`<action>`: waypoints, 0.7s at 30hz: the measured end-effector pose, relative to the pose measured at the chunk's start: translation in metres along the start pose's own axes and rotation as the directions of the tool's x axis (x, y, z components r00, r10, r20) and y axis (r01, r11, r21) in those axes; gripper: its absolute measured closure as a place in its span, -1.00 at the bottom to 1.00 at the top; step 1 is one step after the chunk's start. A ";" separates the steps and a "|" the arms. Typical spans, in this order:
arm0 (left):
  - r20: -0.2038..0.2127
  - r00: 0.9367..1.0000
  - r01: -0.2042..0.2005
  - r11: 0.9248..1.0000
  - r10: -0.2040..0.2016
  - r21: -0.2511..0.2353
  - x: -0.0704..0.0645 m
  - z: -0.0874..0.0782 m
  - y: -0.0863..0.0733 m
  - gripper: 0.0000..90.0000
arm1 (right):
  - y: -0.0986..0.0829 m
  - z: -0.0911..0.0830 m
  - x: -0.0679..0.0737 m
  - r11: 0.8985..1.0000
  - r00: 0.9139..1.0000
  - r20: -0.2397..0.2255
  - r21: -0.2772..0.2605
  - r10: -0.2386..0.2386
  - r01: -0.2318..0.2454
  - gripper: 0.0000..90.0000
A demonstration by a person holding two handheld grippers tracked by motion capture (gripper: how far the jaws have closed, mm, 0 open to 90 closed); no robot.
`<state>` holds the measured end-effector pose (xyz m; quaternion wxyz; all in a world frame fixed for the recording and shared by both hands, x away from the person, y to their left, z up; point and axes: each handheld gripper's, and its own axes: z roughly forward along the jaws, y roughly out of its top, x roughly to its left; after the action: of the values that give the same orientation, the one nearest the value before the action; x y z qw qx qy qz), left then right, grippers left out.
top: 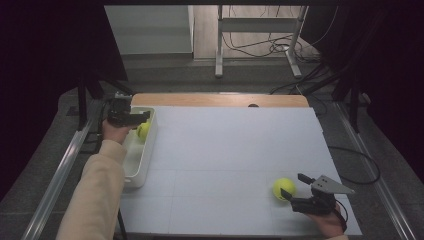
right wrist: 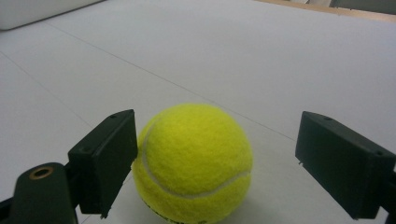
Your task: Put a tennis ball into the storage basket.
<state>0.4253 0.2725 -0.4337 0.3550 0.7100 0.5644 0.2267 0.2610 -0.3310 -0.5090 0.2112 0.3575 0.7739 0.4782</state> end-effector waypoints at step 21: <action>0.117 0.993 0.009 0.993 0.004 -0.117 -0.012 -0.036 -0.012 -0.69 | 0.001 0.000 0.001 1.000 1.000 0.004 -0.008 -0.007 0.007 -0.69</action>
<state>0.3887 0.2713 -0.4189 0.4287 0.6993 0.5293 0.2168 0.2604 -0.3303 -0.5079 0.2158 0.3551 0.7727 0.4799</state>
